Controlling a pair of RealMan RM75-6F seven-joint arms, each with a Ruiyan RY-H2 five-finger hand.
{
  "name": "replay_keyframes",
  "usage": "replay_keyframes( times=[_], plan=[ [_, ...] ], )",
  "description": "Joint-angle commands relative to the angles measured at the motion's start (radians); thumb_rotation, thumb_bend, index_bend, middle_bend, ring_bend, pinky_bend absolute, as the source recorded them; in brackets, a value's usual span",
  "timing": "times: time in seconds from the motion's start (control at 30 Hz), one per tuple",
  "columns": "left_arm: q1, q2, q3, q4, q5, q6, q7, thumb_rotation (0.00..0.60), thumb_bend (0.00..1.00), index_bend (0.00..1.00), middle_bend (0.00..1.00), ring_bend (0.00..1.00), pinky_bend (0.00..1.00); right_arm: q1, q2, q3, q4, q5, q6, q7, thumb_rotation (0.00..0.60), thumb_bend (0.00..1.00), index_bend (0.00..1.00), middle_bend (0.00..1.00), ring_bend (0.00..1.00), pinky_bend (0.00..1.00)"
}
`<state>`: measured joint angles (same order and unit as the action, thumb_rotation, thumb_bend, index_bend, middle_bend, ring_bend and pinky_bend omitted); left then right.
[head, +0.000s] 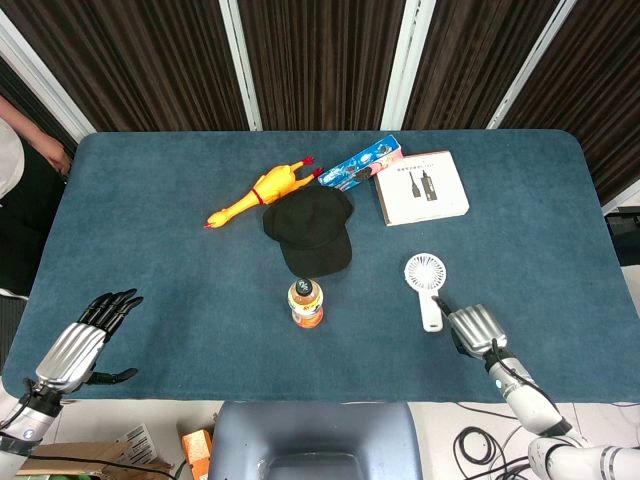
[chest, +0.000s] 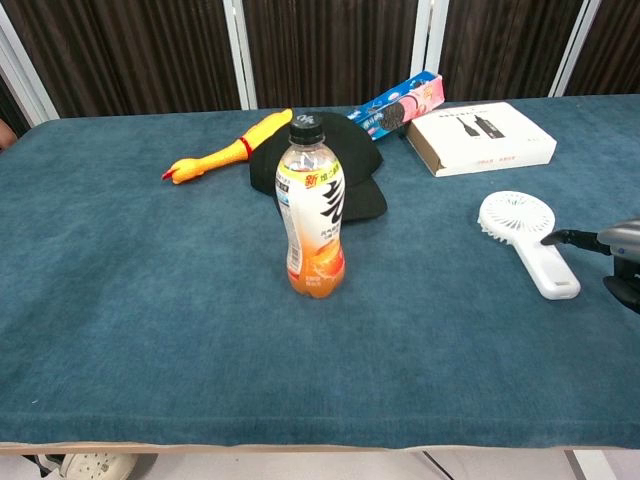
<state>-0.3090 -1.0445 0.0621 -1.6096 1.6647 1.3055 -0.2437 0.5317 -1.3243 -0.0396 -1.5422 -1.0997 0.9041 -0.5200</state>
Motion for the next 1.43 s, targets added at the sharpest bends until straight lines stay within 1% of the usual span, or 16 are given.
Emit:
replay_keyframes(
  times=[0.03,0.23,0.37,0.5,0.67,0.73,0.77,0.8,0.9,0.97,1.0,1.07,1.13,1.23,1.27,1.43],
  plan=[
    [0.0,0.0,0.0,0.0,-0.001,0.0,0.001,0.6,0.0,0.0,0.0,0.0,0.07,0.001,-0.001,0.0,0.002,0.0,-0.002,0.001,0.6,0.7,0.11,0.92,0.83,1.0],
    [0.0,0.0,-0.001,0.001,0.001,0.001,-0.002,0.6,0.0,0.0,0.0,0.0,0.07,0.001,-0.003,-0.002,0.004,0.0,-0.002,0.005,0.6,0.7,0.11,0.92,0.82,1.0],
    [0.0,0.001,0.0,0.002,0.003,0.003,-0.005,0.6,0.0,0.0,0.0,0.0,0.07,-0.015,0.014,0.005,-0.015,-0.038,0.042,0.038,0.6,0.7,0.09,0.92,0.82,1.0],
    [0.0,0.0,0.0,0.002,0.005,0.006,-0.004,0.6,0.0,0.0,0.0,0.0,0.07,-0.055,0.05,0.012,-0.054,-0.12,0.143,0.093,0.6,0.7,0.04,0.92,0.81,1.0],
    [0.001,-0.001,0.001,0.002,0.007,0.007,-0.004,0.6,0.0,0.0,0.0,0.0,0.07,-0.127,0.112,-0.005,-0.099,-0.244,0.29,0.173,0.6,0.6,0.0,0.92,0.78,1.0],
    [0.0,-0.002,0.001,0.002,0.007,0.006,-0.002,0.6,0.0,0.0,0.0,0.0,0.07,-0.162,0.138,-0.014,-0.115,-0.274,0.347,0.195,0.6,0.57,0.0,0.89,0.72,0.97],
    [0.0,-0.003,0.001,0.002,0.007,0.005,-0.001,0.6,0.0,0.0,0.0,0.0,0.07,-0.189,0.152,-0.023,-0.125,-0.295,0.39,0.207,0.6,0.54,0.0,0.82,0.64,0.92],
    [0.001,-0.003,0.002,0.002,0.008,0.006,-0.001,0.6,0.0,0.0,0.0,0.0,0.07,-0.213,0.161,-0.03,-0.131,-0.311,0.426,0.218,0.6,0.5,0.0,0.7,0.54,0.83],
    [0.004,-0.005,0.0,0.003,0.006,0.013,0.001,0.6,0.0,0.0,0.0,0.0,0.07,-0.31,0.175,-0.051,-0.133,-0.353,0.574,0.231,0.6,0.41,0.0,0.28,0.17,0.46],
    [0.005,-0.007,-0.002,0.004,0.006,0.016,0.002,0.6,0.0,0.0,0.0,0.0,0.07,-0.367,0.168,-0.057,-0.122,-0.374,0.661,0.228,0.6,0.38,0.0,0.08,0.03,0.31],
    [0.004,-0.008,-0.002,0.005,0.006,0.016,0.001,0.6,0.0,0.0,0.0,0.0,0.07,-0.396,0.169,-0.063,-0.115,-0.39,0.704,0.223,0.6,0.37,0.0,0.03,0.0,0.28],
    [0.003,-0.01,-0.002,0.007,0.006,0.013,0.002,0.6,0.0,0.0,0.0,0.0,0.07,-0.431,0.169,-0.063,-0.103,-0.419,0.761,0.245,0.6,0.37,0.0,0.0,0.0,0.24],
    [0.001,-0.013,-0.003,0.006,0.006,0.01,0.006,0.6,0.0,0.0,0.0,0.0,0.07,-0.443,0.169,-0.058,-0.092,-0.43,0.775,0.257,0.6,0.37,0.0,0.0,0.0,0.2],
    [-0.001,-0.016,-0.001,0.005,0.006,0.005,0.016,0.6,0.0,0.0,0.0,0.0,0.07,-0.44,0.171,-0.047,-0.08,-0.426,0.745,0.257,0.6,0.37,0.0,0.0,0.0,0.04],
    [-0.001,-0.018,-0.001,0.004,0.005,0.004,0.021,0.6,0.0,0.0,0.0,0.0,0.07,-0.437,0.172,-0.044,-0.08,-0.421,0.728,0.254,0.6,0.37,0.0,0.0,0.0,0.01],
    [-0.006,-0.022,-0.004,0.003,0.002,-0.004,0.025,0.6,0.0,0.0,0.0,0.0,0.07,-0.437,0.181,-0.037,-0.086,-0.42,0.693,0.253,0.6,0.37,0.0,0.0,0.0,0.0]
  ],
)
